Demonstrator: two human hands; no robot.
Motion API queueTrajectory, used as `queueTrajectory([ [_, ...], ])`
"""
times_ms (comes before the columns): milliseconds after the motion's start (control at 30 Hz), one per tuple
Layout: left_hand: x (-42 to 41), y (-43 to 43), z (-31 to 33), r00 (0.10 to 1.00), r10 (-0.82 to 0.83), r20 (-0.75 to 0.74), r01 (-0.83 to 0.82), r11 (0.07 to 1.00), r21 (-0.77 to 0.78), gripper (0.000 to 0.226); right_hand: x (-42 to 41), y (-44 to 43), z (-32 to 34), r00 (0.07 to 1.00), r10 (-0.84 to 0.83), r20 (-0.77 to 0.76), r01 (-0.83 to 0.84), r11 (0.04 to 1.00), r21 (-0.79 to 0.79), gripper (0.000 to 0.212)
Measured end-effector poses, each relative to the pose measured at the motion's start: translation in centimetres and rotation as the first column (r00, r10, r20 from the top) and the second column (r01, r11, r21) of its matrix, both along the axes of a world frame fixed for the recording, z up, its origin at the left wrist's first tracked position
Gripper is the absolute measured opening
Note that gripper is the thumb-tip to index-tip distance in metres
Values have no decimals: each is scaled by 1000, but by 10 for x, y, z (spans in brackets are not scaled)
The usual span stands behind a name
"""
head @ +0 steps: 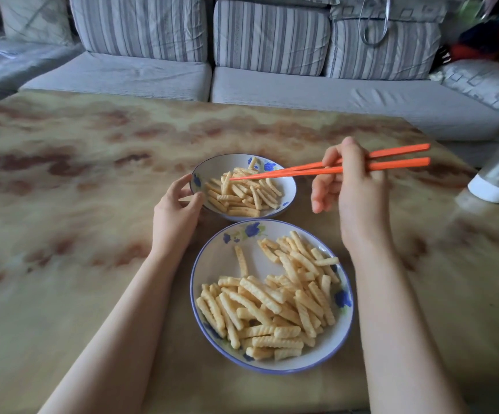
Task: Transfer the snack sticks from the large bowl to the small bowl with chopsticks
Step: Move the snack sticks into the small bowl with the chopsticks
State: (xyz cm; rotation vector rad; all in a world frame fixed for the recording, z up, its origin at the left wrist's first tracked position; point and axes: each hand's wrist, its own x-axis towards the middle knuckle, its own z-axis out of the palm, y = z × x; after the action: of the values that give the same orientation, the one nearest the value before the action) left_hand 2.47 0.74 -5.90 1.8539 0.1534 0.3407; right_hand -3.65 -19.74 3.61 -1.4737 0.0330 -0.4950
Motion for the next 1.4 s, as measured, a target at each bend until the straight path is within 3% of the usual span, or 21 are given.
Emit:
queueTrajectory([
  [267, -1, -1, 2, 1000, 4, -10, -4, 1000, 7, 41, -31, -29, 28, 968, 193, -159, -230, 937, -263, 40],
  [533, -1, 0, 1, 1000, 1, -6, -1, 1000, 14, 41, -36, -22, 25, 915, 343, -212, -396, 863, -315, 39],
  [800, 0, 0, 2, 1000, 1, -8, -1, 1000, 21, 41, -29, -17, 21, 959, 223, -173, -268, 912, -311, 44],
  [1033, -1, 1, 1, 1000, 1, -9, -1, 1000, 8, 41, -18, -10, 19, 1000, 27, 3, -27, 999, -41, 42],
  [1133, -1, 0, 2, 1000, 8, -1, -8, 1000, 11, 40, -7, 0, 11, 998, -59, 36, 59, 998, 2, 41],
  [1400, 0, 0, 1, 1000, 4, 9, -5, 1000, 30, 40, 15, 16, -23, 999, 32, -24, -34, 996, -88, 37],
])
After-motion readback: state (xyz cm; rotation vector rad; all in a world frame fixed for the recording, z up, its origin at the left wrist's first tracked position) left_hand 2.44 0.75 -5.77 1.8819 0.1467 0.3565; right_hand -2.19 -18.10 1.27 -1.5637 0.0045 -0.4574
